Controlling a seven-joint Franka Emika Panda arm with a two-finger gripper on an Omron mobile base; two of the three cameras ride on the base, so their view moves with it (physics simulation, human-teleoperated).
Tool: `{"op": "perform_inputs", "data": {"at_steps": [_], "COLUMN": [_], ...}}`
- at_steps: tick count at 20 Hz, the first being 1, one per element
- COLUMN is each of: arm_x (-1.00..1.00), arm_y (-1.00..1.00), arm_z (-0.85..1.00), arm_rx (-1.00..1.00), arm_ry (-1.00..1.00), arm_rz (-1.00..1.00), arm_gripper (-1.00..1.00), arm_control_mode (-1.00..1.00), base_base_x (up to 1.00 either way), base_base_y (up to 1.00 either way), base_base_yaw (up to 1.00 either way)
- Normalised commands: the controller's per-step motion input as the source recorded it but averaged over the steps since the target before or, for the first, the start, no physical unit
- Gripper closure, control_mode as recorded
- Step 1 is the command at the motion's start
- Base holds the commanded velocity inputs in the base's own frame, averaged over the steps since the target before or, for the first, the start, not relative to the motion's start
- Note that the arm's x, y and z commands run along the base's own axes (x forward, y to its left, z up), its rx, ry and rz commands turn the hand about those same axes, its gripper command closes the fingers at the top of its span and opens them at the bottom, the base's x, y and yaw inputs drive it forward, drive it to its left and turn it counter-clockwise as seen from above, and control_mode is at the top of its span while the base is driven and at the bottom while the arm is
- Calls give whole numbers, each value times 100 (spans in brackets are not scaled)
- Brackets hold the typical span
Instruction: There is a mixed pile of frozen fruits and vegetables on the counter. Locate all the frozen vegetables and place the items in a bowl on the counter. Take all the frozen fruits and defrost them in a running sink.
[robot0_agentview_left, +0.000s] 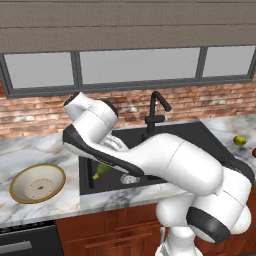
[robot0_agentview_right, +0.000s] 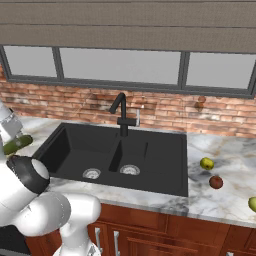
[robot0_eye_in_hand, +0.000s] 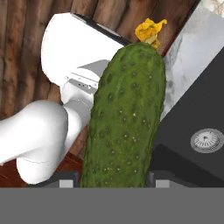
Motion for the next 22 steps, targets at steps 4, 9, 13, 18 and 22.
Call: {"op": "perform_inputs", "data": {"at_steps": [4,9,13,18,22], "arm_x": [4,0,13,27,28], "arm_y": [79,63,58,53,66], "arm_z": [-2,-13,-24,-16,-24], "arm_rx": [0,0,0,0,0], "arm_ry": [7,1,3,0,0], "arm_rz": [16,12,10,2,0], "arm_gripper": [100,100,100,100,100], "arm_control_mode": [-100,-100,-100,-100,-100], "base_base_x": [0,0,0,0,0], "base_base_y": [0,0,0,0,0], "base_base_yaw": [0,0,0,0,0]}}
